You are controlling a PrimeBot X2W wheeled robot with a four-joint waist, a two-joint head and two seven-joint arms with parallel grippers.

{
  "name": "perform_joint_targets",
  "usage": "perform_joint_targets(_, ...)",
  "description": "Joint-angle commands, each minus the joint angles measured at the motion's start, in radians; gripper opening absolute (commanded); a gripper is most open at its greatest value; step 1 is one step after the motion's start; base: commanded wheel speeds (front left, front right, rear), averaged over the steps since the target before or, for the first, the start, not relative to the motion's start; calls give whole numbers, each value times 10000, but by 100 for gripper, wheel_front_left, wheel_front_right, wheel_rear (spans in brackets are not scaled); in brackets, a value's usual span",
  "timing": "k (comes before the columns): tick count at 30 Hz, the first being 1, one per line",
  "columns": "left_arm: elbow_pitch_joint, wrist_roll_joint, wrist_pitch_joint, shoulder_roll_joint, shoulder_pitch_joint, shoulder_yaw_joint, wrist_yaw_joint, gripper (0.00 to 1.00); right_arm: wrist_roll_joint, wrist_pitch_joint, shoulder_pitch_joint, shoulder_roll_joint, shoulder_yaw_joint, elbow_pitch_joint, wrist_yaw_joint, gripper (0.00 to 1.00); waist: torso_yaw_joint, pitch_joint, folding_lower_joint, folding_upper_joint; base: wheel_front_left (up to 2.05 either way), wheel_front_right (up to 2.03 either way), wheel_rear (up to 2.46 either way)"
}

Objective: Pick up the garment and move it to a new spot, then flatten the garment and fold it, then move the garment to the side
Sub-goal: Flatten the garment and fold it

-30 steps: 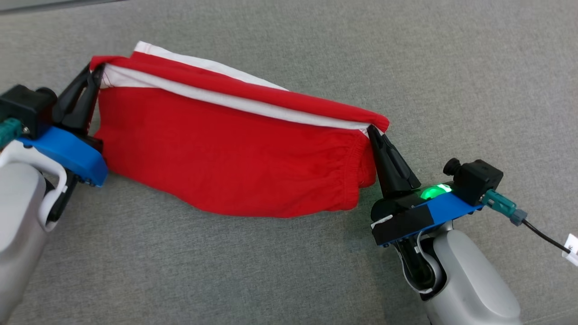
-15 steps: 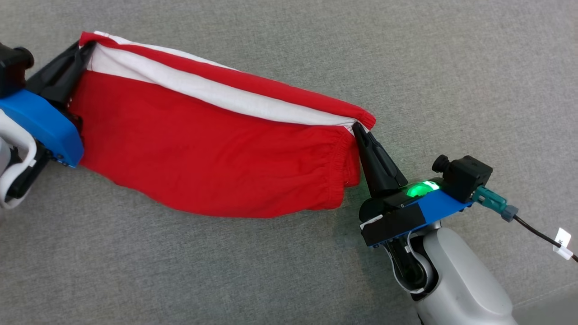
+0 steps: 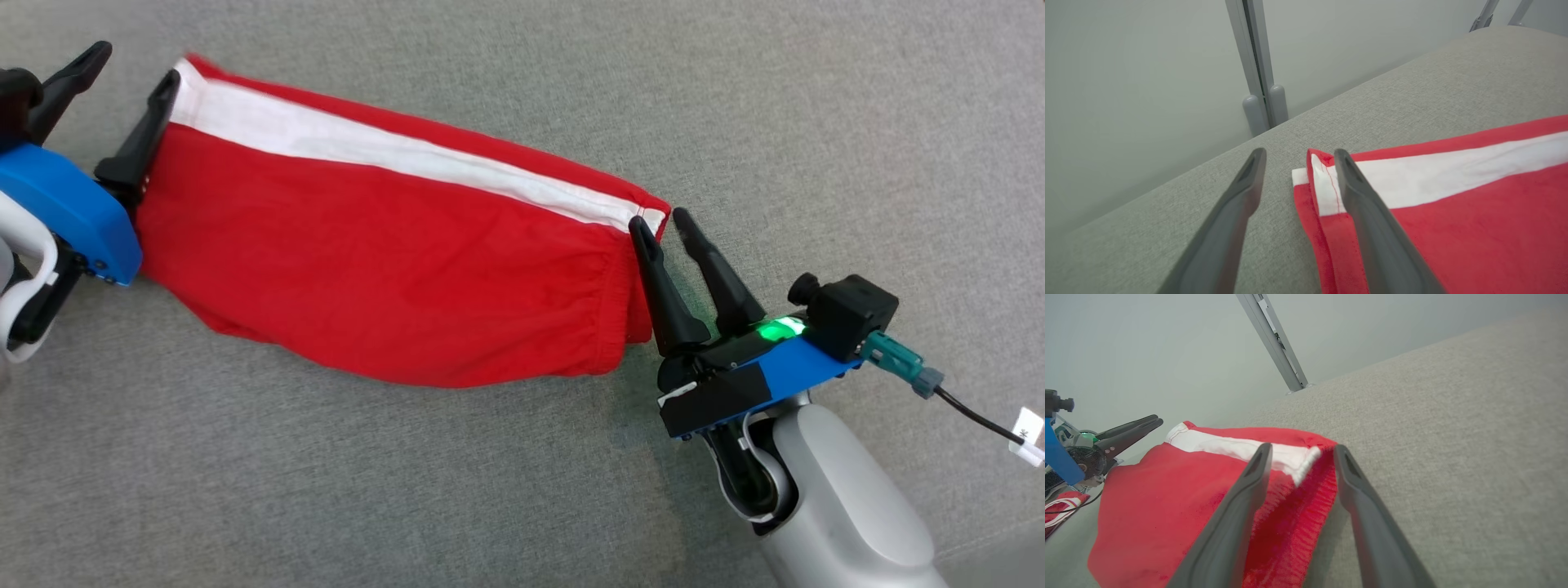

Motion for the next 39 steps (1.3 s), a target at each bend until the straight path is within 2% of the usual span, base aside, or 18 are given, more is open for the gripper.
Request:
perform_joint_targets(1,201,-91,-67,-170,207,8,20,100,-266,-37,-48,-49,-155,26,1,100,68,-129,-1,-1,0,0,0)
perform_joint_targets(7,928,-64,-82,-946,1478,1192,19,100,-1229,-37,605,-46,-1025,34,1,100,369,-765,-1,-1,0,0,0)
perform_joint_targets(9,1386,121,-84,-1400,2193,1766,26,100,-1554,-39,919,-46,-1436,68,1,100,459,-1009,-1,-1,0,0,0)
perform_joint_targets(15,2265,404,-86,-1976,3173,2410,27,100,-1837,-37,1378,-43,-1891,90,1,100,425,-1151,-1,-1,0,0,0)
perform_joint_targets(19,2562,355,-67,-2213,3437,2345,23,100,-1864,-37,1545,-43,-2005,66,1,100,344,-1134,-1,-1,0,0,0)
perform_joint_targets(31,2628,-270,591,-2717,4110,1313,6,98,-1820,-37,1754,-43,-2137,343,1,100,445,-1574,-1,-1,0,0,0)
perform_joint_targets(32,2621,-335,655,-2778,4181,1255,6,91,-1834,-37,1752,-44,-2138,376,1,100,467,-1614,-1,-1,0,0,0)
perform_joint_targets(33,2630,-366,662,-2830,4222,1197,6,73,-1852,-37,1744,-43,-2136,405,1,100,493,-1663,-1,-1,0,0,0)
perform_joint_targets(34,2652,-386,652,-2879,4252,1128,6,72,-1858,-37,1730,-41,-2141,438,1,100,518,-1719,-1,-1,0,0,0)
perform_joint_targets(36,2694,-498,759,-3006,4346,989,4,46,-1879,-37,1715,-44,-2134,496,1,100,556,-1806,-1,-1,0,0,0)
perform_joint_targets(37,2744,-517,760,-3045,4357,941,4,29,-1887,-37,1711,-44,-2127,534,1,100,566,-1837,-1,-1,0,0,0)
perform_joint_targets(38,2791,-576,735,-3102,4406,926,5,6,-1904,-37,1705,-43,-2106,558,1,100,574,-1883,-1,-1,0,0,0)
perform_joint_targets(39,2846,-624,672,-3127,4437,919,5,0,-1913,-37,1716,-43,-2092,580,1,100,577,-1929,-1,-1,0,0,0)
